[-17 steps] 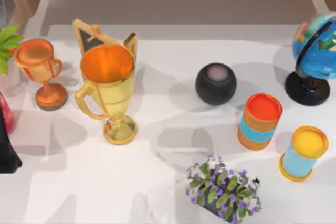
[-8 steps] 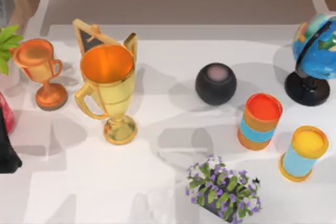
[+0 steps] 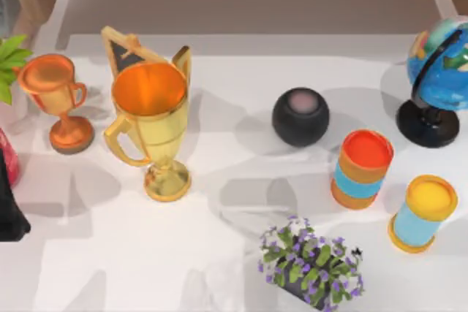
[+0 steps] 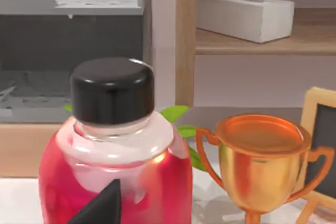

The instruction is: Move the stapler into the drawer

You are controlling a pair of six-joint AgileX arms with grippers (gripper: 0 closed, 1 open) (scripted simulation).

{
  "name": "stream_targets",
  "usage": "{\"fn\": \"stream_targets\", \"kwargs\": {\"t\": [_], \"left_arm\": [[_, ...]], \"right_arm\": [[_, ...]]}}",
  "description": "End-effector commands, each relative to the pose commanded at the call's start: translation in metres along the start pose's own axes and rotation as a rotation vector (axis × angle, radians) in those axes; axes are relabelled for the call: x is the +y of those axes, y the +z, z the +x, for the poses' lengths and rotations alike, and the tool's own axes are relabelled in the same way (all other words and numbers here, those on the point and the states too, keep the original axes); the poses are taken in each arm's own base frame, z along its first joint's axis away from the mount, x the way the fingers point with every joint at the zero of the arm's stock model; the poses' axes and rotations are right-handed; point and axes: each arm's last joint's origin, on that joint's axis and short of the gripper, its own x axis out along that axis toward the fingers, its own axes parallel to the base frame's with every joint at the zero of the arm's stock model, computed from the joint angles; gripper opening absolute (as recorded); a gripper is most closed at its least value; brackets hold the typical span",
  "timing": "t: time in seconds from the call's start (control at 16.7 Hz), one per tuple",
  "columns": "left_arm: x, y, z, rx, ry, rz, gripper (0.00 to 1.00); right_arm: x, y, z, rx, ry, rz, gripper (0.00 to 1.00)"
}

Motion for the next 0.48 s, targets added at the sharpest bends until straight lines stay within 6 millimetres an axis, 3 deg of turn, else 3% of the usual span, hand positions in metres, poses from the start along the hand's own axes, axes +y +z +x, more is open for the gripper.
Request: {"fn": "stream_targets", "kwargs": {"t": [0.12,0.48], "left_arm": [[0.0000,0.0000,0.0000,0.000,0.000,0.000,1.00],[0.0000,0.0000,0.0000,0.000,0.000,0.000,1.00]], "right_arm": [[0.0000,0.0000,0.0000,0.000,0.000,0.000,0.98],[0.0000,0.0000,0.0000,0.000,0.000,0.000,1.00]]}}
